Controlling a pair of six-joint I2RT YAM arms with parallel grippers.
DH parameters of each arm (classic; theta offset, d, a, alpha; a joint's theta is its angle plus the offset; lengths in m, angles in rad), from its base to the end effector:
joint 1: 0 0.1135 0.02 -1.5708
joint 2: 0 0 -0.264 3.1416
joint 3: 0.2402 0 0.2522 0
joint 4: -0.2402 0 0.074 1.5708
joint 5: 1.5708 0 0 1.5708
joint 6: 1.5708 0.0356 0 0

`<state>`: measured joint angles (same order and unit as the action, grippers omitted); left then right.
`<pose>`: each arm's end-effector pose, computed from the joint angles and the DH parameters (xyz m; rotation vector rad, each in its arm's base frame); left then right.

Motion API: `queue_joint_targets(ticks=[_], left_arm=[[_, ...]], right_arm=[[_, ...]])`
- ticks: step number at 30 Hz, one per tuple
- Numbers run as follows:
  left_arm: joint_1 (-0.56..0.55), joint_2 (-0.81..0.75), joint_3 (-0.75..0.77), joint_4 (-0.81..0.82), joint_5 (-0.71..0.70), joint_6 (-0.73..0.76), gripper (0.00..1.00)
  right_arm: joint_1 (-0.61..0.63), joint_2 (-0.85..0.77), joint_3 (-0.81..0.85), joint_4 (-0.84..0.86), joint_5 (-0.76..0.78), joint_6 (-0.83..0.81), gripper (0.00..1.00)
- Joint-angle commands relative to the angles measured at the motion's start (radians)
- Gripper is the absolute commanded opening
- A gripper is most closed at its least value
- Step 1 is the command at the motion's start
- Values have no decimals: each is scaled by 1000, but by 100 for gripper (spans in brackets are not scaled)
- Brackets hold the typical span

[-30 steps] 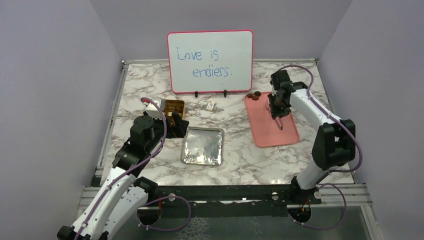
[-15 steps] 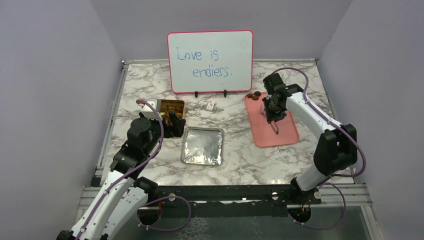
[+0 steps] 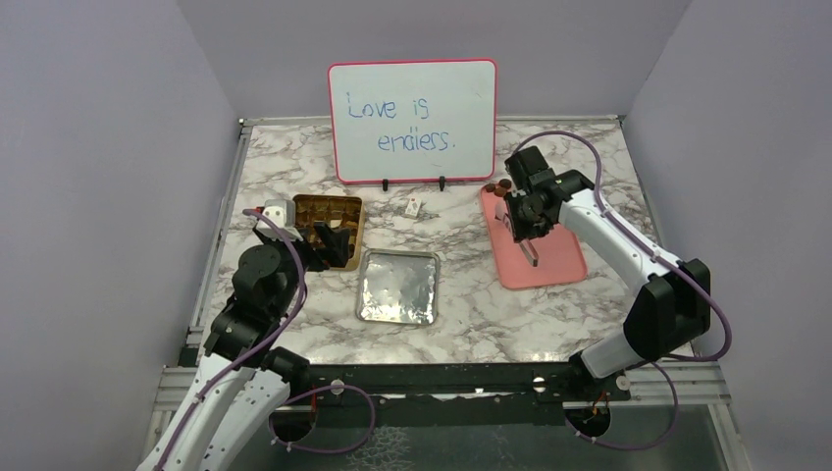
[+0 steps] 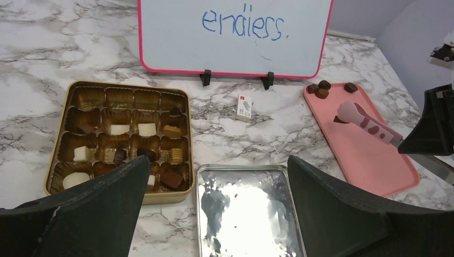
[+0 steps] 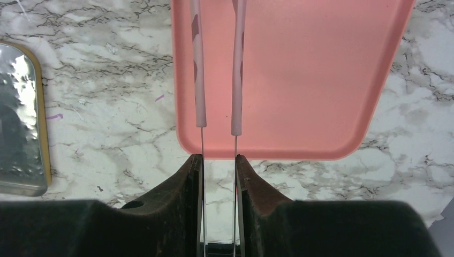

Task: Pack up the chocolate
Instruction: Pick up the fake chocolate from the plate, then place the fake chocolate in the packing box.

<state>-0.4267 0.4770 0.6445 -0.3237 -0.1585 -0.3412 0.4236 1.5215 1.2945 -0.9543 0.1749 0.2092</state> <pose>0.1160 -0.0465 0.3177 -0.0436 1.7436 -0.4291 0.2766 0.1179 0.2796 -0.2440 2.7071 -0.0597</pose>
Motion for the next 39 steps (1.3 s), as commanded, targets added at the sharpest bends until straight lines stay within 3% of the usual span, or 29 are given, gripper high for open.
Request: queue_joint_targets(ticks=[1, 12, 19, 31, 39], left_arm=[[2, -25, -15, 9, -57, 5, 99], [2, -67, -13, 10, -119, 8, 99], [2, -123, -12, 11, -182, 12, 99], [17, -193, -11, 11, -242, 9, 99], [26, -232, -17, 17, -254, 1, 99]], right_arm=[[14, -32, 10, -9, 6, 19, 29], [84, -53, 44, 43, -51, 37, 29], [207, -12, 104, 134, -104, 62, 29], [439, 321, 424, 240, -169, 74, 29], [490, 547, 649, 315, -225, 70, 29]])
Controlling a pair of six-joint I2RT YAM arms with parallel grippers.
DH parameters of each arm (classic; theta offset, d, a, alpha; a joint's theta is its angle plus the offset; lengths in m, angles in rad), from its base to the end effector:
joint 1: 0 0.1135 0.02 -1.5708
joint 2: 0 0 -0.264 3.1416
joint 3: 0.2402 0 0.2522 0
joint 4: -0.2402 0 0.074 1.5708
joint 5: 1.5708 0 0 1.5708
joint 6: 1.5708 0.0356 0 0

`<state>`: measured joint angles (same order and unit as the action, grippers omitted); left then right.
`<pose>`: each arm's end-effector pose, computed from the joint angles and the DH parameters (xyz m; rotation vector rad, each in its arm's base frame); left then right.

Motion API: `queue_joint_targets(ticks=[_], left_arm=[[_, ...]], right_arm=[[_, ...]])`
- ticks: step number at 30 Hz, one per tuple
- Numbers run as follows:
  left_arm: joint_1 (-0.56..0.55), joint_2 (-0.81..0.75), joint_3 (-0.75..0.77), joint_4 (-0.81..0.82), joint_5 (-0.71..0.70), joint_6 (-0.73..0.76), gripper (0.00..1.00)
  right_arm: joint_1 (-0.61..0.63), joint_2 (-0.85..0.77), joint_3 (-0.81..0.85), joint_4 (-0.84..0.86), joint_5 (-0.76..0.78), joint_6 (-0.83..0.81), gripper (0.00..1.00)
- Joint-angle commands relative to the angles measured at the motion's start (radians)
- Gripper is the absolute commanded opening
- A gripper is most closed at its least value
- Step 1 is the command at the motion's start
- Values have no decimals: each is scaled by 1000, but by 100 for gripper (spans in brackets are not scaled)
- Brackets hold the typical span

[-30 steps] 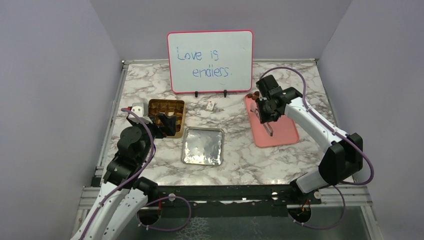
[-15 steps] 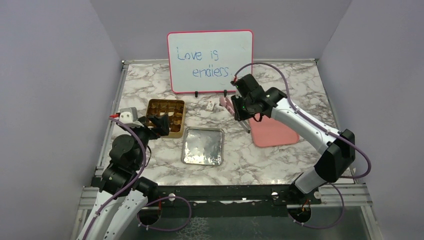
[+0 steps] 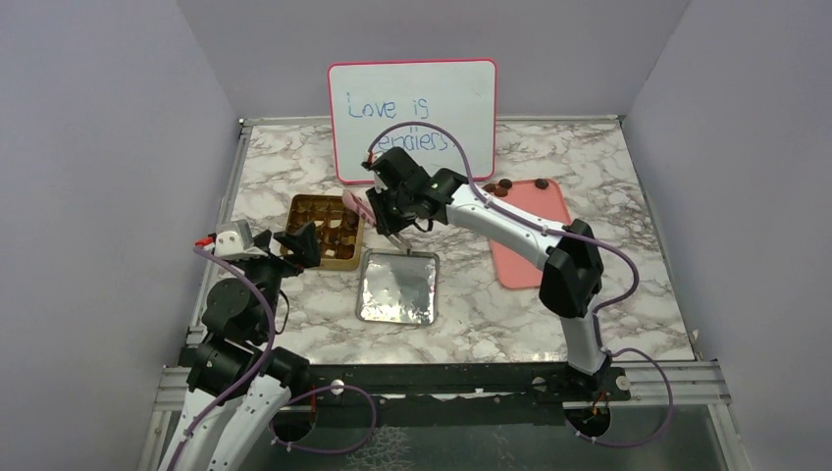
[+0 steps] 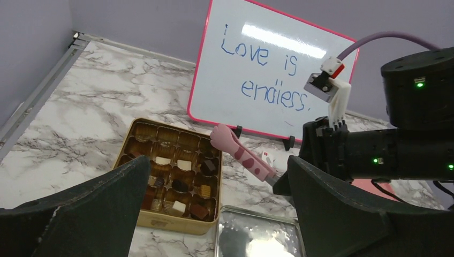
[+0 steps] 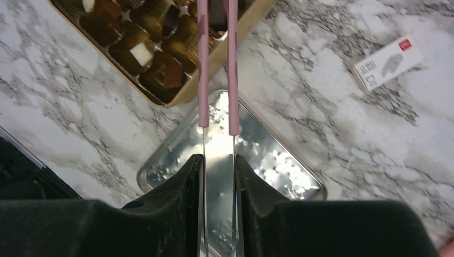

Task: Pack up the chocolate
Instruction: Place the fake chocolate in the packing box.

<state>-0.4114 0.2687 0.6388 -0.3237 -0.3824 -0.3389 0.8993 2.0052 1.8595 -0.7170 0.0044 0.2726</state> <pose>0.0778 -0.0194 0.3331 -0.2504 1.5150 -0.3066 0.2823 0.3549 0.2935 -0.7694 2.3811 0.5069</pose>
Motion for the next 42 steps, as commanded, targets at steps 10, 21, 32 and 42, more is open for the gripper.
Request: queue_joint_targets(ticks=[10, 21, 32, 42], left_arm=[[11, -24, -14, 18, -26, -1, 99], [14, -1, -12, 15, -29, -10, 99], [14, 108, 44, -58, 0, -40, 99], [16, 51, 30, -48, -19, -42, 99]], right_arm=[[31, 181, 227, -14, -15, -6, 30], [33, 107, 171, -104, 17, -45, 31], [35, 146, 264, -272, 38, -122, 33], [52, 229, 397, -341, 66, -232, 34]])
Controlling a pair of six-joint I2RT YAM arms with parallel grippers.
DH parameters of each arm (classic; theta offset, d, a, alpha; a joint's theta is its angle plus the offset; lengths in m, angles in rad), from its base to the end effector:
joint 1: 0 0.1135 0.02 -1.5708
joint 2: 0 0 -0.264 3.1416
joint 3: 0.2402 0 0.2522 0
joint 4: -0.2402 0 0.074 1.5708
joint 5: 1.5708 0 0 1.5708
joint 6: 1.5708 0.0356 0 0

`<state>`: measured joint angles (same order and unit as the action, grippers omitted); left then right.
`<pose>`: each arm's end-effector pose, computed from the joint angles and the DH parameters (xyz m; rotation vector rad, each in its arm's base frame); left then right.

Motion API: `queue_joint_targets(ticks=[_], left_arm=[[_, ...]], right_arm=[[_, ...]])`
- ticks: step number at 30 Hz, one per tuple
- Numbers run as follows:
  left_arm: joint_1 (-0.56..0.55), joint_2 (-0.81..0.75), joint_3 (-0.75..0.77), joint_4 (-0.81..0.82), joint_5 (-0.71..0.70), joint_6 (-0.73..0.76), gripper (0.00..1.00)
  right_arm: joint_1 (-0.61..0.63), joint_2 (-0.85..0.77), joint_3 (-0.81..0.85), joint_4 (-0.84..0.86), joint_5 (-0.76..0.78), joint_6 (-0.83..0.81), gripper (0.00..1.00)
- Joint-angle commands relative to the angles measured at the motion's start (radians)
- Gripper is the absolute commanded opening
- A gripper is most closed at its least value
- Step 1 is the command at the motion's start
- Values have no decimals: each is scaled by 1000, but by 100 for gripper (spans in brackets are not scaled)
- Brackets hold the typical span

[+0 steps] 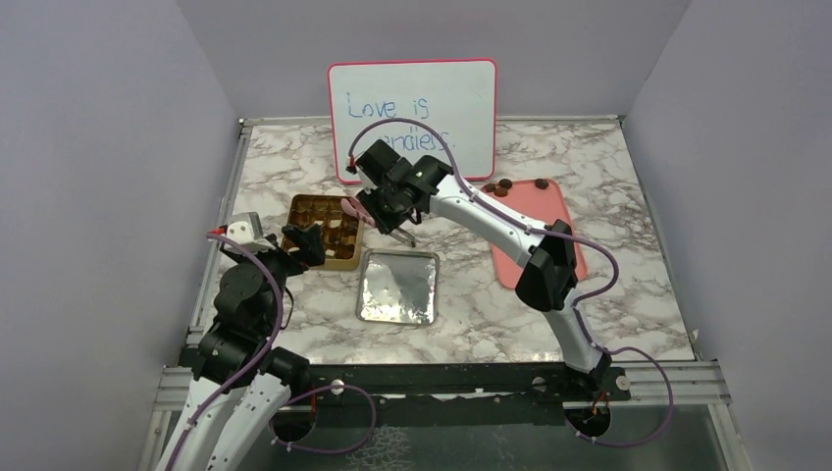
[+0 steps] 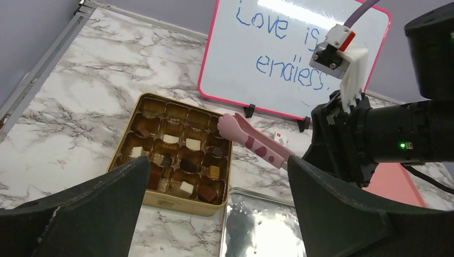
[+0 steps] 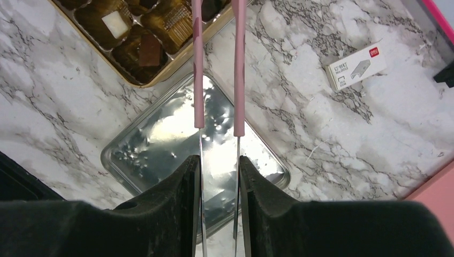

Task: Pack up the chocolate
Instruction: Place the fake chocolate in the packing box.

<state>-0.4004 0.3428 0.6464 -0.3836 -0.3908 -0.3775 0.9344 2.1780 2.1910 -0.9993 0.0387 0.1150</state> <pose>0.0916 -0.0241 0.3242 -0.2782 1.6281 -0.2712 0.2836 0.3814 0.3021 -1.0199 2.3865 0.3477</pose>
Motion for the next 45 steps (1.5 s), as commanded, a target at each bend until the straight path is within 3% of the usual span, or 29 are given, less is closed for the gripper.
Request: queue_joint_targets(ticks=[1, 14, 22, 31, 39, 43, 45], left_arm=[[5, -25, 22, 12, -11, -2, 99], [5, -36, 19, 17, -13, 0, 99], [4, -36, 15, 21, -12, 4, 99], [5, 29, 14, 23, 86, -109, 90], [5, 311, 98, 142, 320, -282, 89], [4, 423, 163, 189, 430, -303, 89], [5, 459, 190, 186, 458, -267, 89]], right_arm=[[19, 66, 77, -68, 39, -88, 34], [26, 132, 153, -151, 91, -215, 34], [27, 74, 140, -87, 112, -160, 34], [27, -279, -234, 152, 103, -118, 34], [27, -581, -645, 380, 78, -154, 33], [18, -655, -731, 328, 271, 15, 35], [13, -679, -775, 287, 288, 105, 35]])
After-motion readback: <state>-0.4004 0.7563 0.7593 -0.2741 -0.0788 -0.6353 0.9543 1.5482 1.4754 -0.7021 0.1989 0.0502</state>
